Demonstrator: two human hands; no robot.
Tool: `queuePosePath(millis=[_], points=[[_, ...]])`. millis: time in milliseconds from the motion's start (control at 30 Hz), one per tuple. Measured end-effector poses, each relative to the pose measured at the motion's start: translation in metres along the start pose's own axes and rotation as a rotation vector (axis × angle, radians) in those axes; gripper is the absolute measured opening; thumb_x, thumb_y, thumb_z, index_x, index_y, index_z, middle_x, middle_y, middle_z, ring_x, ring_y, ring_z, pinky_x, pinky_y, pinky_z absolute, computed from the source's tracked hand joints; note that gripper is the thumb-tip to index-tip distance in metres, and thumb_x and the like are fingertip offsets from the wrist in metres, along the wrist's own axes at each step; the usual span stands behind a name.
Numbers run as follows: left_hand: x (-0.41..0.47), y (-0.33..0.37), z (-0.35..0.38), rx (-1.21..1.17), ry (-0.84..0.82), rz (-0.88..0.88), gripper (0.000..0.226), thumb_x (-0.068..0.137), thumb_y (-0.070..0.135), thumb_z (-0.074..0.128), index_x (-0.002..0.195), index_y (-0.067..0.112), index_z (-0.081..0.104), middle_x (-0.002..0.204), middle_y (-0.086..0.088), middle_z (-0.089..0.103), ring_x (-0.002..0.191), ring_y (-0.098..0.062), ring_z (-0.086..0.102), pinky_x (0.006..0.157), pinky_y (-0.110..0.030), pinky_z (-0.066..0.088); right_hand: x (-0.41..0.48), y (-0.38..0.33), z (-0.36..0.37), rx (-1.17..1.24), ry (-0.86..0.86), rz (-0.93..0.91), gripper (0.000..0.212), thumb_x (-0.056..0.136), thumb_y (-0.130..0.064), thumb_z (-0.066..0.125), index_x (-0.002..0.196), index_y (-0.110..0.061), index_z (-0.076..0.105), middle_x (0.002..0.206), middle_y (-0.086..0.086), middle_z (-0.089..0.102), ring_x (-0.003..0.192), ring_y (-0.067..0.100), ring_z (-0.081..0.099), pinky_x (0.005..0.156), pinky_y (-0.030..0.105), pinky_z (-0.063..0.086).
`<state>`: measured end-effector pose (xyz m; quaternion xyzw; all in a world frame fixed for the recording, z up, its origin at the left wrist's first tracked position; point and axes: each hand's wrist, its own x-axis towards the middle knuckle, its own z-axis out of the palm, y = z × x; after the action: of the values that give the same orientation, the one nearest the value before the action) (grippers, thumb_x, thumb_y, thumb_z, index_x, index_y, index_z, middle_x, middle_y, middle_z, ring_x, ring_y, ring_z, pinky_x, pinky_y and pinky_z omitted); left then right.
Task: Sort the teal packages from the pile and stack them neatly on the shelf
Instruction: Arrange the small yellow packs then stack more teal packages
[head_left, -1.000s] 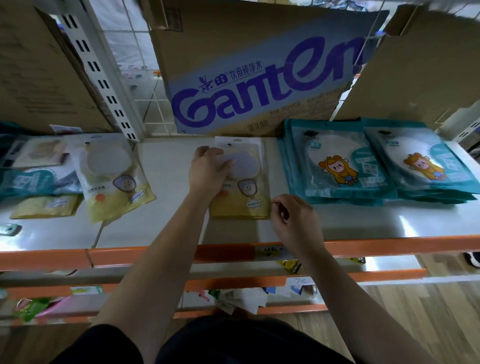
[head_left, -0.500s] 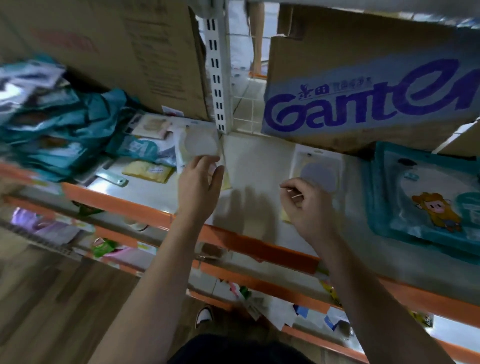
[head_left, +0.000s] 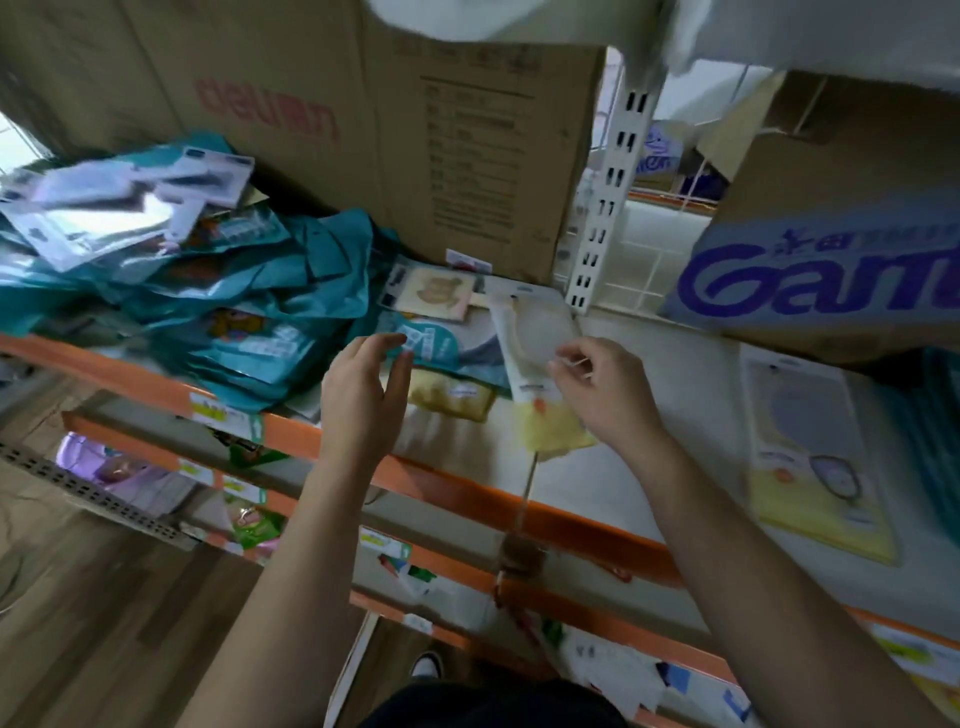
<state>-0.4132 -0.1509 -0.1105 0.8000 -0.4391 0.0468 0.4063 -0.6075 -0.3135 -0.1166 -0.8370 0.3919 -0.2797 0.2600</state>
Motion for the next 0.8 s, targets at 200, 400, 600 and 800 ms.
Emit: queuePosePath(millis=[200, 400, 600, 800], points=[[0.029, -0.032, -0.009, -0.012, -0.109, 0.066, 0.027, 0.097, 0.021, 0.055, 0.118, 0.006, 0.065, 0.114, -0.011, 0.066, 0.105, -0.027, 0.060, 0.088, -0.044, 0.049, 0.033, -0.006, 0.027, -0.200, 0.014, 0.220, 0.043, 0.085, -0.045, 0.068, 0.116, -0.015, 0.063, 0.116, 0.008, 0.060, 0.106, 0.025, 0.057, 0.084, 0.032, 0.045], [0.041, -0.041, -0.004, -0.032, -0.194, 0.114, 0.029, 0.098, 0.023, 0.054, 0.120, 0.008, 0.063, 0.116, -0.010, 0.065, 0.107, -0.027, 0.058, 0.091, -0.046, 0.046, 0.042, -0.011, 0.032, -0.283, -0.070, 0.395, 0.077, 0.074, -0.056, 0.074, 0.133, -0.017, 0.044, 0.126, 0.013, 0.058, 0.115, 0.035, 0.052, 0.092, 0.045, 0.048], [0.043, -0.046, -0.002, -0.051, -0.226, 0.115, 0.031, 0.098, 0.027, 0.052, 0.123, 0.011, 0.061, 0.118, -0.007, 0.063, 0.108, -0.023, 0.056, 0.092, -0.047, 0.046, 0.042, -0.012, 0.034, -0.061, 0.044, 0.478, 0.083, 0.065, -0.042, 0.086, 0.129, -0.009, 0.044, 0.120, 0.009, 0.054, 0.103, 0.026, 0.055, 0.079, 0.034, 0.045], [0.052, -0.043, -0.003, -0.072, -0.215, 0.119, 0.032, 0.098, 0.024, 0.054, 0.124, 0.009, 0.061, 0.120, -0.009, 0.063, 0.108, -0.024, 0.058, 0.090, -0.039, 0.049, 0.034, -0.002, 0.028, 0.245, 0.114, 0.579, 0.038, 0.082, -0.025, 0.074, 0.113, -0.009, 0.058, 0.106, 0.007, 0.066, 0.093, 0.022, 0.063, 0.069, 0.028, 0.045]])
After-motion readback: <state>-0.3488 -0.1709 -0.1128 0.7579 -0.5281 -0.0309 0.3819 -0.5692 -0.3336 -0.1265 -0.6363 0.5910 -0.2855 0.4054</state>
